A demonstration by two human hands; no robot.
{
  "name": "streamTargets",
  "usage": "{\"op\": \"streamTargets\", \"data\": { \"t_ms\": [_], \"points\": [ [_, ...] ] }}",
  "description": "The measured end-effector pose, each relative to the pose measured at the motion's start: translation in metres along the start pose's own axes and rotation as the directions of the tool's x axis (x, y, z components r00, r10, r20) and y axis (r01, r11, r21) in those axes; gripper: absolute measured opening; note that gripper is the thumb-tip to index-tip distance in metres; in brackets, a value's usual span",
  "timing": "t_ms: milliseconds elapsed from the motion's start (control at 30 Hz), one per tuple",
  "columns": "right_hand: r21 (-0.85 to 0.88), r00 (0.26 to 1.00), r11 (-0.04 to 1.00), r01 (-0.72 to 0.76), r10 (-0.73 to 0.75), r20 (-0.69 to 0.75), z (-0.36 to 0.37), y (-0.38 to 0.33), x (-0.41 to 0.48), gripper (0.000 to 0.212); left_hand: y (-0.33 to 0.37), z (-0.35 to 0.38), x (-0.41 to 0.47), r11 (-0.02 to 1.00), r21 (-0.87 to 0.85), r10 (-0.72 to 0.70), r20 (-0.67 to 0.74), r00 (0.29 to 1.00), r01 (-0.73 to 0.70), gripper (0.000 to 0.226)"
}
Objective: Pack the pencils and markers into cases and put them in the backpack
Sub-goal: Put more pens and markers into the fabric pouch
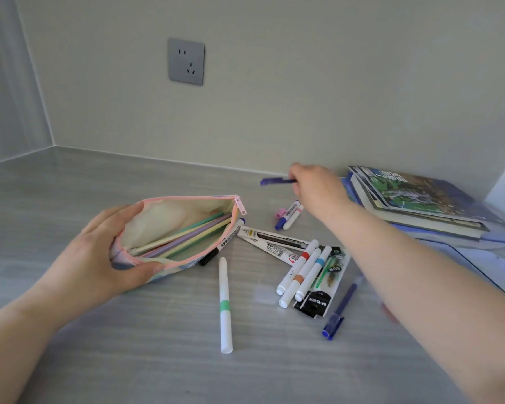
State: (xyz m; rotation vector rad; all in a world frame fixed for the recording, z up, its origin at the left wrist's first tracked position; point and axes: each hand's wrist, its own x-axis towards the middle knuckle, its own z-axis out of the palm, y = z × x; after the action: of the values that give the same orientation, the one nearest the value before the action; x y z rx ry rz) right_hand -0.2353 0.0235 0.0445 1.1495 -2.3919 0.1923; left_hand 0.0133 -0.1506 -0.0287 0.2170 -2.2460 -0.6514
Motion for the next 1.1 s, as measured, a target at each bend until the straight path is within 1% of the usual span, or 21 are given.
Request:
{"op": "streamTargets", "data": {
  "t_ms": [33,67,133,200,267,333,400,500,567,600,633,667,733,833,867,933,967,1000,1033,1067,1100],
  "points": [
    [0.079,0.998,0.995,-0.067,0.066,0.012,-0.009,0.007,-0.008,0.023,0.001,0.0,0.0,1.0,-0.007,-0.008,-0.009,1.0,0.008,0.072],
    [0.152,0.994,0.983,-0.101,0.095,0.046,-0.017,0.013,-0.017,0.022,0.0,0.001,-0.001,1.0,-0.006,-0.017,-0.026,1.0,0.016,0.077],
    [0.234,0.981,0.969,-0.08,0.035,0.191,-0.031,0.022,-0.044,0.019,0.001,0.001,-0.002,0.999,0.021,-0.029,-0.049,0.998,0.03,0.09],
    [0.231,0.944,0.972,-0.03,-0.049,0.327,-0.041,0.025,-0.076,0.02,0.004,0.0,-0.002,0.999,0.026,-0.019,-0.029,0.999,0.019,0.075],
    [0.242,0.919,0.97,-0.007,-0.089,0.385,-0.049,0.025,-0.107,0.017,0.004,0.0,-0.002,1.0,0.01,-0.027,-0.03,0.999,0.027,0.063],
    [0.246,0.903,0.969,0.007,-0.111,0.415,-0.051,0.026,-0.131,0.018,0.005,0.0,-0.002,0.999,0.013,-0.042,-0.04,0.998,0.043,0.061],
    [0.23,0.891,0.973,0.019,-0.121,0.439,-0.046,0.029,-0.146,0.018,0.007,0.001,-0.003,0.998,0.054,-0.034,-0.063,0.997,0.037,0.071],
    [0.175,0.884,0.98,0.09,-0.159,0.44,-0.036,0.034,-0.152,0.027,0.008,0.001,-0.004,0.989,0.137,-0.055,-0.048,0.997,0.062,0.099],
    [0.121,0.873,0.982,0.145,-0.184,0.452,-0.029,0.033,-0.151,0.036,0.01,0.001,-0.005,0.984,0.156,-0.077,-0.032,0.996,0.081,0.105],
    [0.076,0.878,0.977,0.198,-0.211,0.429,-0.026,0.03,-0.15,0.036,0.012,0.001,-0.005,0.984,0.156,-0.084,-0.033,0.996,0.088,0.105],
    [0.018,0.89,0.953,0.301,-0.288,0.354,-0.023,0.029,-0.149,0.032,0.013,0.001,-0.005,0.984,0.149,-0.088,-0.037,0.995,0.093,0.104],
    [-0.007,0.891,0.935,0.356,-0.337,0.303,-0.021,0.029,-0.148,0.025,0.014,0.001,-0.005,0.986,0.139,-0.085,-0.035,0.996,0.089,0.103],
    [-0.057,0.886,0.906,0.42,-0.396,0.242,-0.019,0.032,-0.15,0.017,0.015,0.0,-0.005,0.989,0.127,-0.078,-0.022,0.997,0.08,0.104],
    [-0.086,0.865,0.882,0.464,-0.43,0.26,-0.022,0.033,-0.15,0.017,0.016,-0.001,-0.006,0.99,0.111,-0.089,-0.006,0.996,0.089,0.103],
    [-0.074,0.871,0.884,0.461,-0.435,0.23,-0.024,0.035,-0.151,0.019,0.016,-0.002,-0.006,0.992,0.097,-0.08,-0.002,0.997,0.08,0.103],
    [0.009,0.887,0.896,0.443,-0.44,0.137,-0.032,0.038,-0.147,0.026,0.016,-0.003,-0.005,0.995,0.07,-0.078,0.003,0.997,0.078,0.105],
    [0.071,0.907,0.911,0.406,-0.411,0.095,-0.041,0.034,-0.144,0.025,0.016,-0.004,-0.005,0.995,0.062,-0.08,0.003,0.997,0.08,0.105],
    [0.144,0.925,0.92,0.365,-0.376,0.059,-0.05,0.031,-0.139,0.018,0.015,-0.004,-0.005,0.995,0.058,-0.077,0.001,0.997,0.077,0.105],
    [0.234,0.946,0.922,0.31,-0.323,0.022,-0.062,0.024,-0.134,0.014,0.015,-0.005,-0.005,0.996,0.054,-0.073,-0.002,0.997,0.073,0.104],
    [0.353,0.97,0.908,0.225,-0.244,0.01,-0.071,0.015,-0.126,0.017,0.015,-0.005,-0.005,0.996,0.048,-0.071,-0.005,0.997,0.071,0.104],
    [0.494,0.985,0.859,0.134,-0.17,0.028,-0.078,0.004,-0.118,0.015,0.016,-0.006,-0.005,0.997,0.044,-0.066,-0.003,0.998,0.066,0.104]
  ]
}}
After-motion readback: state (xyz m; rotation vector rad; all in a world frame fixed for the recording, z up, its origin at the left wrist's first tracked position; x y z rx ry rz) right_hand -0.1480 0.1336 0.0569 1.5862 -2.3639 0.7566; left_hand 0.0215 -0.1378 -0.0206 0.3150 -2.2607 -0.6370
